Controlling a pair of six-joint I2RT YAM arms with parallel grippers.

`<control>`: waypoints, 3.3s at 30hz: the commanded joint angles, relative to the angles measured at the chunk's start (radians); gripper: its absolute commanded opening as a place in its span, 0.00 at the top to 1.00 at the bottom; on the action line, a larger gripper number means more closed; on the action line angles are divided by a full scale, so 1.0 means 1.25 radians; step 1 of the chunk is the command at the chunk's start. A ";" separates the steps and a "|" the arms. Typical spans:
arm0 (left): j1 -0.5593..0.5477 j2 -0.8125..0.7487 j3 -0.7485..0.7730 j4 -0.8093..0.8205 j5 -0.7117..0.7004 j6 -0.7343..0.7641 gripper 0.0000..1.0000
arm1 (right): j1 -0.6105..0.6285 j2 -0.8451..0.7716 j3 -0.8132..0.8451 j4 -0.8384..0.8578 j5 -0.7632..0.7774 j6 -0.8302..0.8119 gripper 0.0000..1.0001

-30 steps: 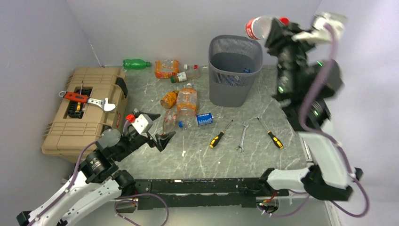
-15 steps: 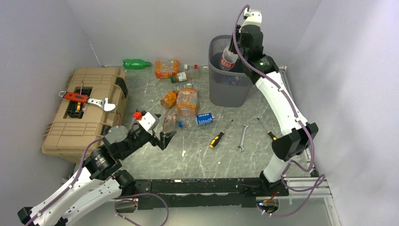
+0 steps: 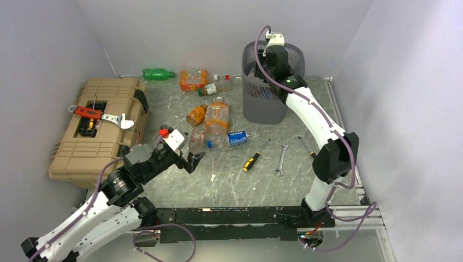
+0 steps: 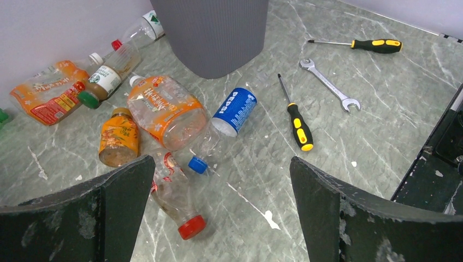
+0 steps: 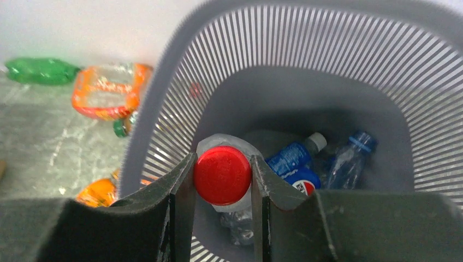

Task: Put the plastic bottles in the bin
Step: Place the plastic bottle in the trash bin.

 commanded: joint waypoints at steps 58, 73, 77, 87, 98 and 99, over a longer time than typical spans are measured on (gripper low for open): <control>-0.001 0.017 0.011 0.008 0.018 0.023 0.01 | -0.074 0.102 0.160 -0.060 -0.143 0.053 1.00; -0.001 0.016 0.012 0.005 0.016 0.023 0.01 | -0.074 0.221 0.208 -0.207 -0.122 0.031 0.90; 0.000 0.014 0.010 0.007 0.015 0.023 0.01 | -0.074 0.222 0.225 -0.217 -0.127 0.036 0.56; -0.001 0.019 0.012 0.006 0.019 0.023 0.01 | -0.074 0.177 0.315 -0.260 -0.130 0.080 0.19; -0.001 0.019 0.013 0.002 0.000 0.017 0.01 | -0.014 -0.111 0.256 -0.241 -0.114 0.102 0.03; -0.001 0.018 0.012 0.003 -0.001 0.016 0.01 | 0.006 -0.162 0.207 -0.212 -0.104 0.099 0.03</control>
